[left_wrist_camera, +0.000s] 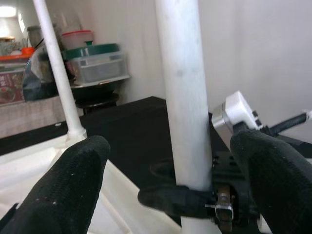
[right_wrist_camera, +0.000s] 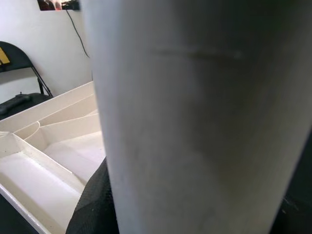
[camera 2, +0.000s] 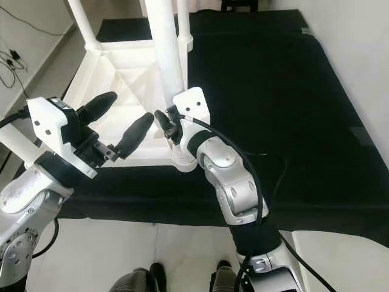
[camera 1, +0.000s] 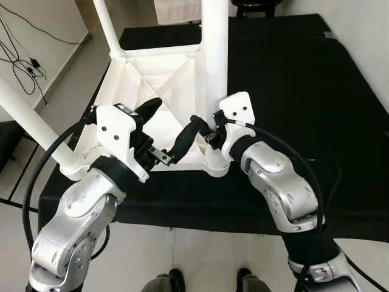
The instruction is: Building children table
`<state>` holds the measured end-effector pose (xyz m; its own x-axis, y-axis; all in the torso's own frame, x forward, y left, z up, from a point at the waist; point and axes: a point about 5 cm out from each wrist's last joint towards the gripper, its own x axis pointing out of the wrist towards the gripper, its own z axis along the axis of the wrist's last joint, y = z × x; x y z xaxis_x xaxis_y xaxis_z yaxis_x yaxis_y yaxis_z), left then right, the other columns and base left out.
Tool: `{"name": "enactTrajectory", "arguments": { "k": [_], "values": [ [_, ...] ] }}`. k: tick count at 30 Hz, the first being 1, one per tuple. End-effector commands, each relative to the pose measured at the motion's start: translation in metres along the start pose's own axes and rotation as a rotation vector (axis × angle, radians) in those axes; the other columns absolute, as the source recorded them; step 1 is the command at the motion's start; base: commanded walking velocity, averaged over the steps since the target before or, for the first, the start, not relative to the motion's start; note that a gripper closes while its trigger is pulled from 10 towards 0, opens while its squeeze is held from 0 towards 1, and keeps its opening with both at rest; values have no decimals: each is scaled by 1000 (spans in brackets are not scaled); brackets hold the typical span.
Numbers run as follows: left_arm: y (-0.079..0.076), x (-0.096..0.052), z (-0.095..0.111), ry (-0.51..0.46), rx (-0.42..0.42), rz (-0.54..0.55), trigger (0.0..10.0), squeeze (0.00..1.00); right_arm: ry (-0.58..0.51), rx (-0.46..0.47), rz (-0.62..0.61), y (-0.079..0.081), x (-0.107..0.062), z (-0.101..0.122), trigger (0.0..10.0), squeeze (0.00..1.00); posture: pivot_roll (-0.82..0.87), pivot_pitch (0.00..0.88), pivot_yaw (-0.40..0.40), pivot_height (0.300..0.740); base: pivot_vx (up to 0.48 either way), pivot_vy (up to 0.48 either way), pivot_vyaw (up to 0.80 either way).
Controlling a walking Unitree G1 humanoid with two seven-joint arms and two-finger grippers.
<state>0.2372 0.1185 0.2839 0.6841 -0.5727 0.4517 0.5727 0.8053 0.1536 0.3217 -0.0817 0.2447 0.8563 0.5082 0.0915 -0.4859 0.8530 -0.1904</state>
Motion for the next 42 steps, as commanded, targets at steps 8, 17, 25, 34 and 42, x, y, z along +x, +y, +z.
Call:
{"name": "enactTrajectory", "arguments": {
  "k": [8, 17, 25, 34, 42],
  "values": [
    [21, 29, 12, -47, 46, 27, 10000, 0, -4, 62, 38, 6, -7, -13, 10000, 0, -61, 198, 101, 740, 0, 0, 0],
    [24, 55, 14, -91, -6, -22, 10000, 0, -27, 114, 20, 10, -13, -15, 10000, 0, -71, 205, 134, 740, 0, 0, 0],
    [14, 63, 14, -111, -135, -130, 10000, 0, -31, 116, 43, 16, -13, -15, 10000, 0, -62, 211, 136, 740, 0, 0, 0],
    [-6, 70, 26, -111, -191, -403, 10000, 0, -58, 105, 118, 28, -10, -10, 10000, 0, -56, 214, 139, 740, 0, 0, 0],
    [3, 76, 24, -87, -155, -356, 10000, 0, -117, 67, 264, 48, -15, -1, 10000, 0, -59, 207, 142, 740, 0, 0, 0]
  ]
}}
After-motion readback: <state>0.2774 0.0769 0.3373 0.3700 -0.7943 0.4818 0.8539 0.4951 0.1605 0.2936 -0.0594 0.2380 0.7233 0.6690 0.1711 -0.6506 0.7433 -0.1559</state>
